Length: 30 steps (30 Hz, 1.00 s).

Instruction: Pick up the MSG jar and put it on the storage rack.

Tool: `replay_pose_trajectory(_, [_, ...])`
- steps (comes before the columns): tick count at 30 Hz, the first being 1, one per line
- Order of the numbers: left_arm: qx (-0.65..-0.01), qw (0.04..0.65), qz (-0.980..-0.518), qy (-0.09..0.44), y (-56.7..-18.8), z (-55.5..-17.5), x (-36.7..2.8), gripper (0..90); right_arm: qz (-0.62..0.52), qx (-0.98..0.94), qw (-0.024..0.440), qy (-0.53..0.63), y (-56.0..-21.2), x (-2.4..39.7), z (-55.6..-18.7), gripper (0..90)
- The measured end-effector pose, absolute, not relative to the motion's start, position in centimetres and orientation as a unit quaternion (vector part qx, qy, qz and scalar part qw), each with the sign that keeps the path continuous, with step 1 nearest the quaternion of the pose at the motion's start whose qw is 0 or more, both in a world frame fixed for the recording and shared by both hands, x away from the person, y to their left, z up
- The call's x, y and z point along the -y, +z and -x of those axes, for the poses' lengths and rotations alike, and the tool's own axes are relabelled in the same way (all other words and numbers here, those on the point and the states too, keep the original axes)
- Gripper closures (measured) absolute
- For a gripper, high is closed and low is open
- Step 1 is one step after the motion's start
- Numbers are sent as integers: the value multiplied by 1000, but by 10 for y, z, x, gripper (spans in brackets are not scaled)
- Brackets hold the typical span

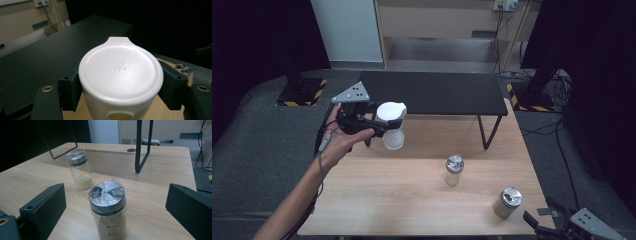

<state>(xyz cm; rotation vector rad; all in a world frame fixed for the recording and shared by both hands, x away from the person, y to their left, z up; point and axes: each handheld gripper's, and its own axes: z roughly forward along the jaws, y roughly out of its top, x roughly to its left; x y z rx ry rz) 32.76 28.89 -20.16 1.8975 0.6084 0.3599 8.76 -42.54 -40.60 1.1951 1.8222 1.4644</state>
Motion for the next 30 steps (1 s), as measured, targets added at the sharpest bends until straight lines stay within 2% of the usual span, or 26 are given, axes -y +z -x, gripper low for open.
replay_pose_trajectory(19, [-318, 512, -768, 218, -171, -351, -276, 296, -443, -670, 251, 541, -407, 428, -88, 36])
replay_pose_trajectory(30, [-354, 496, -758, 235, -162, -370, -267, 296, -442, -669, 251, 542, -408, 429, -88, 36])
